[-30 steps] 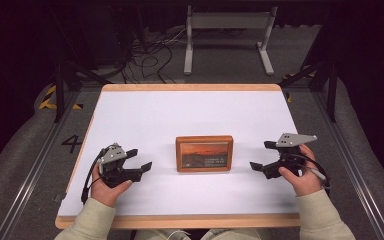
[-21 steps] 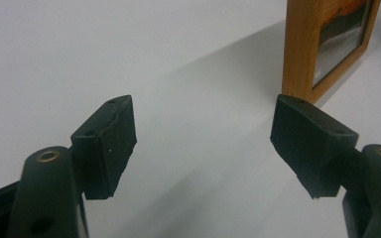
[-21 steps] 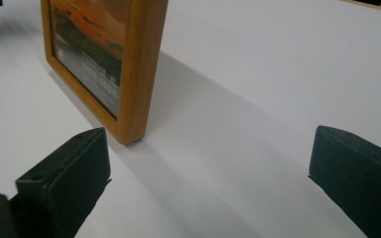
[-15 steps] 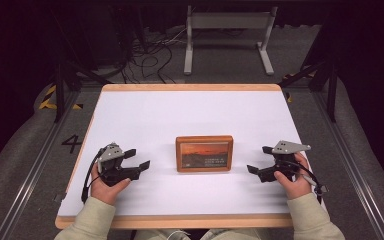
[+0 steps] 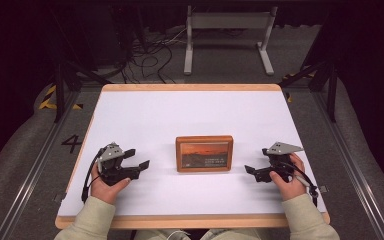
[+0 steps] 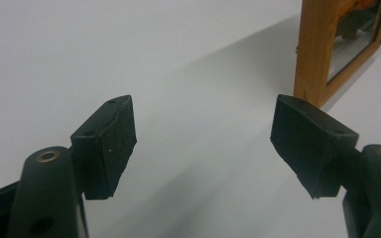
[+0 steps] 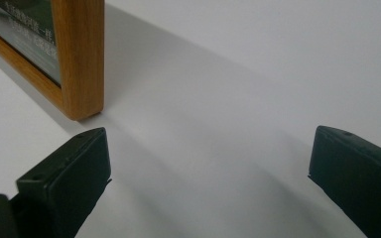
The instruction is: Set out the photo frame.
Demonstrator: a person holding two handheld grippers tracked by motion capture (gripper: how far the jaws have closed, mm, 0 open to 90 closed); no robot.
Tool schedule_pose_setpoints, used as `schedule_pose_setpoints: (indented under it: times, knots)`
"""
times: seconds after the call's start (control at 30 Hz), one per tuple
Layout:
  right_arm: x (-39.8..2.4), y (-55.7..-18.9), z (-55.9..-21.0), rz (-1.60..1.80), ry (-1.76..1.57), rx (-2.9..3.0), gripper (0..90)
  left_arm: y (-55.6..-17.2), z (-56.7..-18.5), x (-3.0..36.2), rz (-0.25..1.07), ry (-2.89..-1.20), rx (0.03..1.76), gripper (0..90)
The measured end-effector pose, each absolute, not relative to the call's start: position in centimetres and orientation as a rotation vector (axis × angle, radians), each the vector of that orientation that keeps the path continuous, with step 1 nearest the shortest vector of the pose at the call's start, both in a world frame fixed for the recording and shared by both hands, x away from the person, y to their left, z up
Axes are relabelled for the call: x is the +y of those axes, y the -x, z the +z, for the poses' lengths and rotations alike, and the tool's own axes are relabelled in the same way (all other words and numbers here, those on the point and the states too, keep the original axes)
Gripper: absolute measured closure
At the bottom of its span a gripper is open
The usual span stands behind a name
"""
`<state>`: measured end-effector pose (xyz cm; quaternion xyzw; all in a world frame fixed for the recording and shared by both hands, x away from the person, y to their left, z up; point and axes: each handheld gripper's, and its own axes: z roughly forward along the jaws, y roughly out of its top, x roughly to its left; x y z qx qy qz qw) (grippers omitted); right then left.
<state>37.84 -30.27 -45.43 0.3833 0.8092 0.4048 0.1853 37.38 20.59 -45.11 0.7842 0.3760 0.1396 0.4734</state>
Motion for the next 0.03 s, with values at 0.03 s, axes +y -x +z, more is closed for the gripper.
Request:
schedule_pose_setpoints:
  times: [0.03]
  knots:
    - [-30.29,-37.84,-45.42,1.138,-1.080,2.281,2.9,-37.38,-45.11,20.59,0.342,-1.919,0.920,26.0]
